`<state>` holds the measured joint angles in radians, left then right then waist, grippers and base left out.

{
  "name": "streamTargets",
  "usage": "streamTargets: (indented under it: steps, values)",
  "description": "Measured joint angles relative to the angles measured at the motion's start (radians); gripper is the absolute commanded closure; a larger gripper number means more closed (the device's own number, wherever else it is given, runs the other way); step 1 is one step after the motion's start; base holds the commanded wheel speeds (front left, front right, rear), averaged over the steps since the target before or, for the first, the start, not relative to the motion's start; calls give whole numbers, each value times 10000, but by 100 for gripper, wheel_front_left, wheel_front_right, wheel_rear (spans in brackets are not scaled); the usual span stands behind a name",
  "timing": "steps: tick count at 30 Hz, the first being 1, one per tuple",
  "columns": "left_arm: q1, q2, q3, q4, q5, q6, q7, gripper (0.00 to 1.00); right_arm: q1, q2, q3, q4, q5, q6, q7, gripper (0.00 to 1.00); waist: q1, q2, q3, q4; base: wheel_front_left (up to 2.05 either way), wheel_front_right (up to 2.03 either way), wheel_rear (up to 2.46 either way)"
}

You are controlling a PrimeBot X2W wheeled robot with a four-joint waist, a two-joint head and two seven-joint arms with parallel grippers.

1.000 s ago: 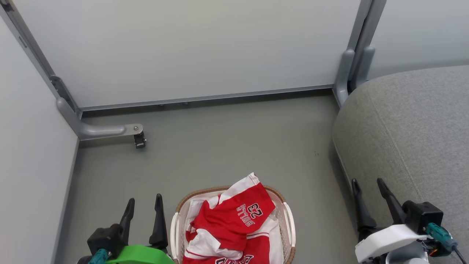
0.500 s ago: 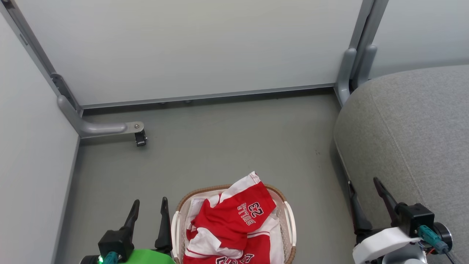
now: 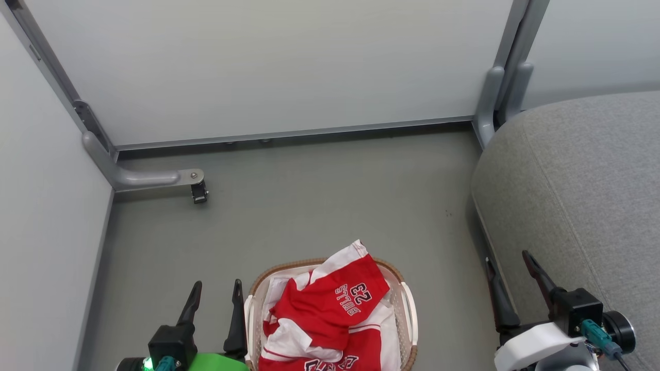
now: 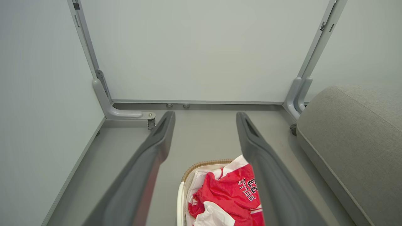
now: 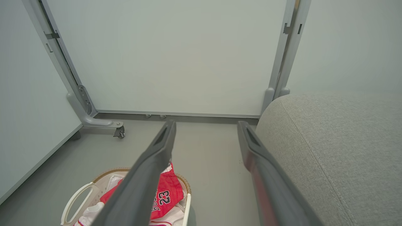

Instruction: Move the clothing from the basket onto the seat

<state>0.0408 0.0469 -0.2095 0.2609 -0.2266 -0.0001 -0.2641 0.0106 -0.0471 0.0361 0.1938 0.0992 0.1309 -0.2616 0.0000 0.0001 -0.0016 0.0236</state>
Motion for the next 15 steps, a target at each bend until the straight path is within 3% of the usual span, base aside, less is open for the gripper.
streamTargets:
  steps: [15]
  values:
    - [-9, 0, -50, 86, -13, 0, 0, 0, 0, -2, -6, 38, 8, 0, 0, 0, 0, 0, 29, 22, 0, 0, 0]
